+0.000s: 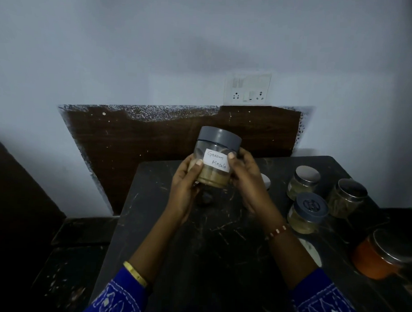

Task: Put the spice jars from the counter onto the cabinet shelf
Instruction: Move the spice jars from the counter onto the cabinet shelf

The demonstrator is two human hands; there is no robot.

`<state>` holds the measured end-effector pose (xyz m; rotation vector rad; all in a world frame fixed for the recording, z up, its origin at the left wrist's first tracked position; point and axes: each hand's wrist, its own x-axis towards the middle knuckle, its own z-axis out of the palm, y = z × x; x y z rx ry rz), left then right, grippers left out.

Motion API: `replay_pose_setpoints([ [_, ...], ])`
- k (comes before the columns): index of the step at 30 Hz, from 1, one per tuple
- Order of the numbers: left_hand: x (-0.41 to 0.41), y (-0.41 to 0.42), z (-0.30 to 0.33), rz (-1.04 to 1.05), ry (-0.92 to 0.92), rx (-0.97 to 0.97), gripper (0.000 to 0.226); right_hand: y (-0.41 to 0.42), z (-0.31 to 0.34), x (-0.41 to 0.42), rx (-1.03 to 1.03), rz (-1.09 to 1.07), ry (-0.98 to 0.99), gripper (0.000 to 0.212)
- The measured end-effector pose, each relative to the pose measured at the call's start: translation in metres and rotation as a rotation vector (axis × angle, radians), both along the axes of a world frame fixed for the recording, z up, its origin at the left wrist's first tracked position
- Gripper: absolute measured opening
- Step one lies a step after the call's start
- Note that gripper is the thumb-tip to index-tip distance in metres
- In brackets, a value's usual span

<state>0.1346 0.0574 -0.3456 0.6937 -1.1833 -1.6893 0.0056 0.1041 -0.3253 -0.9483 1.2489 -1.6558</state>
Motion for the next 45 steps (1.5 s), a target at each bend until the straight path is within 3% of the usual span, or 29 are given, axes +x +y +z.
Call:
replay_pose_setpoints([
  [5,-0.004,-0.022,0.047,0.040,-0.041,-0.162,0.040,-0.015,0.048,-0.004,-0.088,0.019,0.134,0.050],
  [11,-0.001,-0.056,0.145,0.153,-0.140,-0.523,0.039,-0.047,0.143,-0.003,-0.289,0.000,0.317,0.057],
  [15,0.001,-0.075,0.216,0.256,-0.198,-0.733,0.054,-0.066,0.214,0.000,-0.429,-0.070,0.488,0.061],
  [17,0.002,-0.082,0.246,0.280,-0.188,-0.803,0.044,-0.077,0.244,-0.001,-0.485,-0.082,0.516,0.062],
  [21,0.003,-0.100,0.298,0.353,-0.175,-0.847,0.043,-0.099,0.295,-0.002,-0.563,-0.069,0.489,0.071],
  [24,0.002,-0.111,0.335,0.403,-0.167,-0.916,0.041,-0.117,0.328,-0.001,-0.596,-0.074,0.462,0.067],
  [29,-0.002,-0.131,0.390,0.520,-0.259,-1.034,0.036,-0.144,0.376,-0.004,-0.629,-0.155,0.549,0.068],
  [38,-0.014,-0.187,0.415,0.515,-0.331,-1.052,0.049,-0.201,0.400,-0.008,-0.612,-0.224,0.787,0.059],
  [45,-0.027,-0.232,0.425,0.592,-0.580,-1.032,0.059,-0.247,0.409,-0.022,-0.440,-0.329,0.978,0.052],
])
